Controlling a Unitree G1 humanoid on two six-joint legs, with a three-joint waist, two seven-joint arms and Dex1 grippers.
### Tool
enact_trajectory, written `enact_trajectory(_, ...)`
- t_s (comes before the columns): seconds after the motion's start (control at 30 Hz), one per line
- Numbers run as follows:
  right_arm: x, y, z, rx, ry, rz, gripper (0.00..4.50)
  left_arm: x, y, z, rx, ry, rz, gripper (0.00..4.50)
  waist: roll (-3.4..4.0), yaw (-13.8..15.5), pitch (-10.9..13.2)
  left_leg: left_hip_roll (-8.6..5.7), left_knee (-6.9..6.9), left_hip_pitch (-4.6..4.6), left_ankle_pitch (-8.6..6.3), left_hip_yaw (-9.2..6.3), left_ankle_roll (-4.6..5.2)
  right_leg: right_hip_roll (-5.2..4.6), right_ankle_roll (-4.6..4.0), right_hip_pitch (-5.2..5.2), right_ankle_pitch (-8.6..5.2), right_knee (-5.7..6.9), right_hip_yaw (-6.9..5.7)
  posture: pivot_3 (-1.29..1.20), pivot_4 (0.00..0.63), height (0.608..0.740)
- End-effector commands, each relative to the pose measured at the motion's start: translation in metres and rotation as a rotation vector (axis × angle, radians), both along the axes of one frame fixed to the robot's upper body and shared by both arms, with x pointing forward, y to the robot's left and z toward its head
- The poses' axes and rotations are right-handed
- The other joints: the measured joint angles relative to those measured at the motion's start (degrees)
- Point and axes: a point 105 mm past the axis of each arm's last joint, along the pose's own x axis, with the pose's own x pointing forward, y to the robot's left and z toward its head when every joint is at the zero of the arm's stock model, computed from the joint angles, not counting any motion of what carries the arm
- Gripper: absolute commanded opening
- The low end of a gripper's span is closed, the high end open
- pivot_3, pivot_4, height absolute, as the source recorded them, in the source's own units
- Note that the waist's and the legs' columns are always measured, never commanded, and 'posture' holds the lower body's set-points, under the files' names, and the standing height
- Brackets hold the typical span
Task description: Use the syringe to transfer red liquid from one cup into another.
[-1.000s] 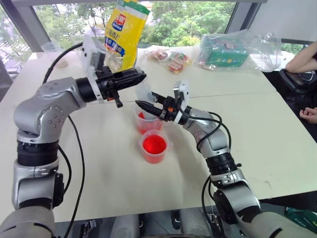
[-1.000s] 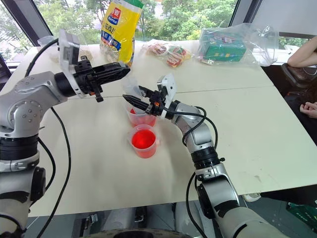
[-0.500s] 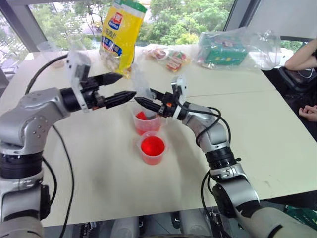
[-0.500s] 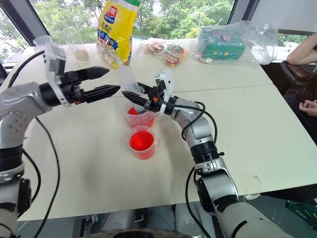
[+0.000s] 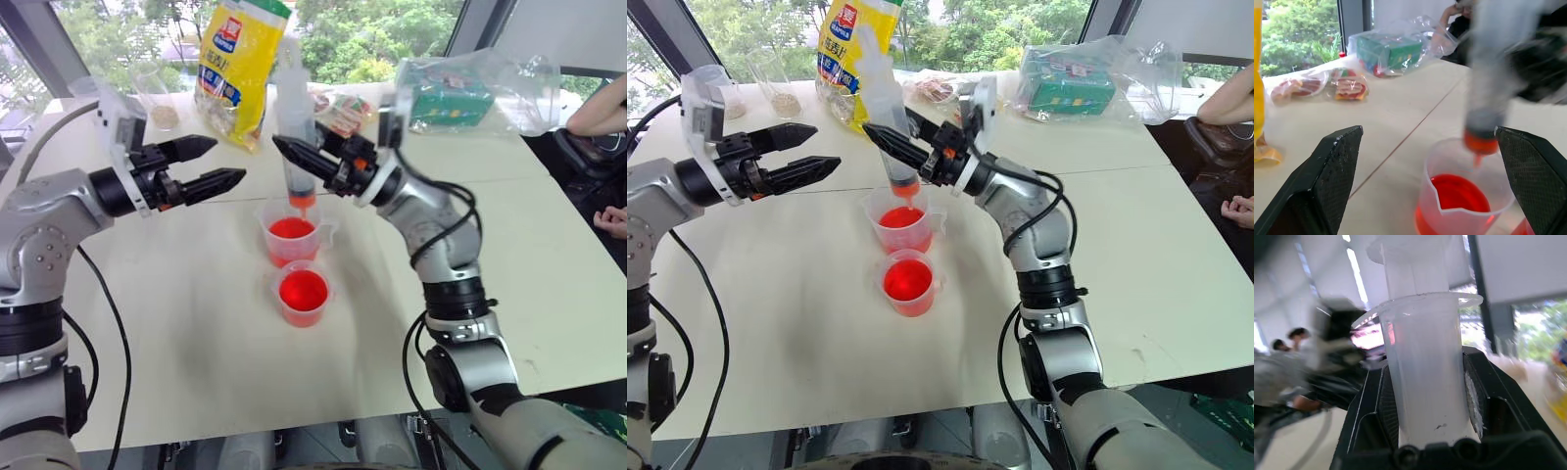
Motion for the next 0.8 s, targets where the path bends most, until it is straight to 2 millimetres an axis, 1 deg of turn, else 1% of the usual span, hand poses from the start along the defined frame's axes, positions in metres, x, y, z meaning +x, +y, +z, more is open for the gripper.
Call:
enact_trajectory(0.03, -0.037, -0.001, 0.016, 0.015, -0.029, 0.127, 1.44, -0.003, 0.0, 0.018, -0.003, -0.069, -0.011, 4.44, -0.01, 0.01, -0.01, 0.0, 0.0, 0.0, 0.0, 0.0, 0.0, 0.0, 0.0, 0.0, 0.0, 0.02, -0.01, 0.0, 0.15, 0.74)
enact_trajectory(0.13, -0.052, -0.001, 0.007, -0.015, -0.001, 0.171, 1.44, -0.004, -0.002, 0.021, -0.004, -0.071, -0.025, 4.44, -0.01, 0.07, -0.01, 0.0, 0.01, 0.04, 0.0, 0.0, -0.01, 0.01, 0.0, 0.02, 0.0, 0.04, -0.01, 0.0, 0.15, 0.74)
enact_trajectory(0.17, -0.054, 0.0, -0.005, -0.026, 0.02, 0.168, 1.44, -0.005, -0.004, 0.022, -0.007, -0.071, -0.041, 4.44, -0.02, 0.1, -0.01, 0.0, 0.01, 0.04, 0.01, 0.0, 0.0, 0.01, 0.0, 0.02, 0.0, 0.04, -0.01, 0.0, 0.15, 0.74)
enact_trajectory(0.27, -0.053, 0.003, -0.03, -0.05, 0.049, 0.134, 1.44, -0.009, -0.007, 0.025, -0.01, -0.066, -0.074, 4.44, -0.06, 0.15, -0.04, 0.0, 0.02, 0.04, 0.01, 0.01, 0.0, 0.04, 0.0, 0.03, 0.0, 0.04, -0.01, 0.0, 0.15, 0.74)
enact_trajectory(0.37, -0.049, 0.004, -0.05, -0.088, 0.056, 0.103, 1.44, -0.013, -0.009, 0.028, -0.024, -0.059, -0.1, 4.44, -0.06, 0.04, -0.04, -0.01, 0.04, 0.04, 0.01, 0.03, 0.01, 0.04, 0.01, 0.02, 0.0, 0.05, 0.0, 0.0, 0.15, 0.74)
enact_trajectory(0.43, -0.046, 0.003, -0.059, -0.108, 0.059, 0.085, 1.44, -0.017, -0.011, 0.032, -0.038, -0.055, -0.131, 4.44, -0.06, 0.02, -0.04, -0.01, 0.06, 0.04, 0.01, 0.02, 0.01, 0.06, 0.01, 0.02, 0.0, 0.06, 0.0, 0.0, 0.15, 0.74)
enact_trajectory(0.5, -0.045, 0.003, -0.062, -0.113, 0.058, 0.077, 1.44, -0.023, -0.013, 0.036, -0.044, -0.052, -0.163, 4.44, -0.06, 0.01, -0.04, -0.01, 0.06, 0.04, 0.01, 0.01, 0.0, 0.08, 0.02, 0.02, 0.0, 0.07, 0.0, 0.0, 0.15, 0.74)
enact_trajectory(0.67, -0.044, 0.003, -0.062, -0.112, 0.059, 0.075, 1.44, -0.034, -0.018, 0.042, -0.046, -0.044, -0.229, 4.44, -0.07, 0.05, -0.04, 0.0, 0.06, 0.04, 0.02, 0.0, -0.01, 0.09, 0.02, 0.02, 0.0, 0.07, 0.0, 0.0, 0.15, 0.74)
enact_trajectory(0.8, -0.044, 0.004, -0.061, -0.111, 0.065, 0.08, 1.44, -0.038, -0.026, 0.045, -0.053, -0.042, -0.272, 4.44, -0.07, 0.2, -0.04, 0.0, 0.09, 0.04, 0.02, 0.0, -0.01, 0.09, 0.02, 0.04, 0.0, 0.08, 0.0, 0.0, 0.15, 0.74)
